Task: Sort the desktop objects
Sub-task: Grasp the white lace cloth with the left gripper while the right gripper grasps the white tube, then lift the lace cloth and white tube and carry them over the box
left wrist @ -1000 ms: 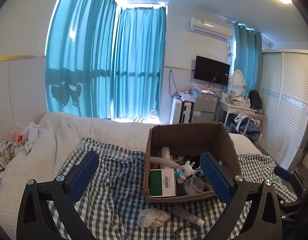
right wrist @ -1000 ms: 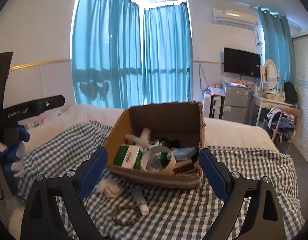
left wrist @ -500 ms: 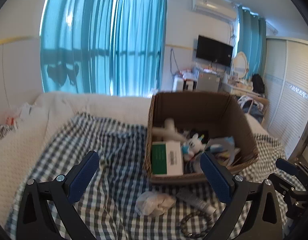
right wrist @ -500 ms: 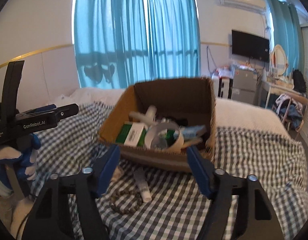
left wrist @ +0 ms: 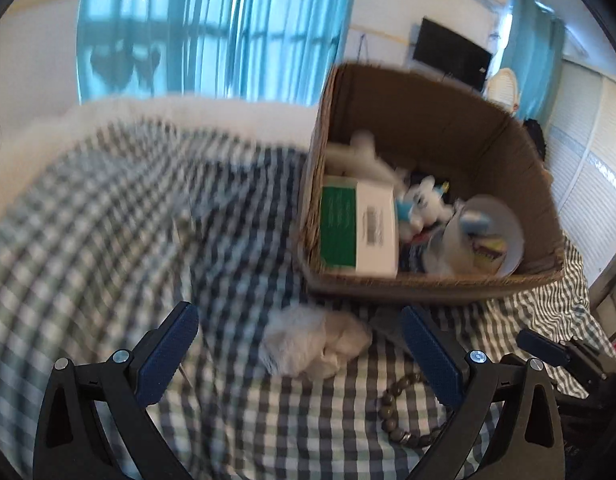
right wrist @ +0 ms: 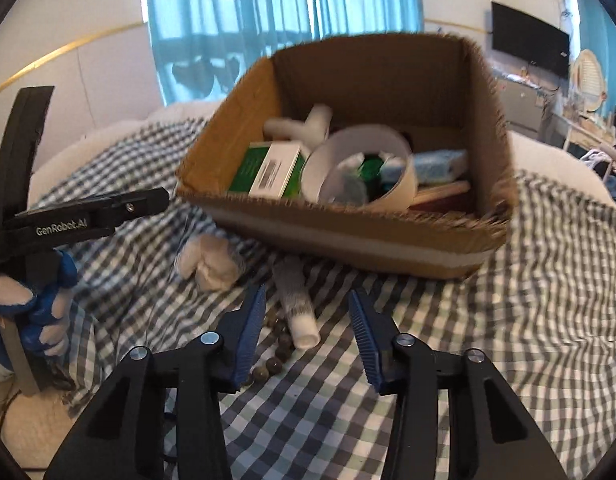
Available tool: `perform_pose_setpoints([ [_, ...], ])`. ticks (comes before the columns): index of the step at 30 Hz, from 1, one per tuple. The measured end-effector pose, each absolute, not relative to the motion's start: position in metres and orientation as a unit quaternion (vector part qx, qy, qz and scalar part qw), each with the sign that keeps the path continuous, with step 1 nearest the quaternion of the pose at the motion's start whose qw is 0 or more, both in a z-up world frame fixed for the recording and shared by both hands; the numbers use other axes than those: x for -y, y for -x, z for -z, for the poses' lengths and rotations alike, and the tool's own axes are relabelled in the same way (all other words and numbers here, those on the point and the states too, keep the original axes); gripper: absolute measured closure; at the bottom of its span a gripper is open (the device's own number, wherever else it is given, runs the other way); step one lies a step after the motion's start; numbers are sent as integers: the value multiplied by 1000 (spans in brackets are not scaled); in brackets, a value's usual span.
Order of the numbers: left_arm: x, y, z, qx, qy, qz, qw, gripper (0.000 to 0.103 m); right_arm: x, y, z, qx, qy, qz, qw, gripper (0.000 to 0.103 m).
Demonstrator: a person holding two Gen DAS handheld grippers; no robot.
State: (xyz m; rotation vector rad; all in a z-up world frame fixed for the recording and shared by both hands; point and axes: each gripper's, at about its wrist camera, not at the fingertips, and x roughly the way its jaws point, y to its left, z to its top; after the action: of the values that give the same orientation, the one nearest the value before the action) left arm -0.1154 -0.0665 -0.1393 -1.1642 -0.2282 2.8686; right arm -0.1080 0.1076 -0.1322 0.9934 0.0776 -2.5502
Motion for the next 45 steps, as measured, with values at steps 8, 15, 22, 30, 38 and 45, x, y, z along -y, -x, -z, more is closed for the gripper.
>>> perform_pose_setpoints([
  [8, 61, 143, 185, 81, 438, -895, -3, 0, -103, 126, 165, -22, -396, 898, 193, 60],
  [15, 66, 164, 211, 127, 472, -872, -3, 0, -101, 138, 186, -12, -424, 885, 194, 60],
  [22, 68, 163, 224, 139, 508, -850, 3, 55, -97, 138, 190, -16, -423, 881, 212, 79],
  [30, 66, 140, 212, 138, 502, -854, 14, 90, -99, 125, 178, -19, -399, 894, 202, 83],
  [38, 44, 100, 188, 97, 481, -870, 33, 90, -99, 111, 159, -32, -380, 902, 201, 84],
  [45, 31, 75, 169, 67, 456, -886, 45, 90, -92, 94, 142, -40, -361, 911, 196, 84],
])
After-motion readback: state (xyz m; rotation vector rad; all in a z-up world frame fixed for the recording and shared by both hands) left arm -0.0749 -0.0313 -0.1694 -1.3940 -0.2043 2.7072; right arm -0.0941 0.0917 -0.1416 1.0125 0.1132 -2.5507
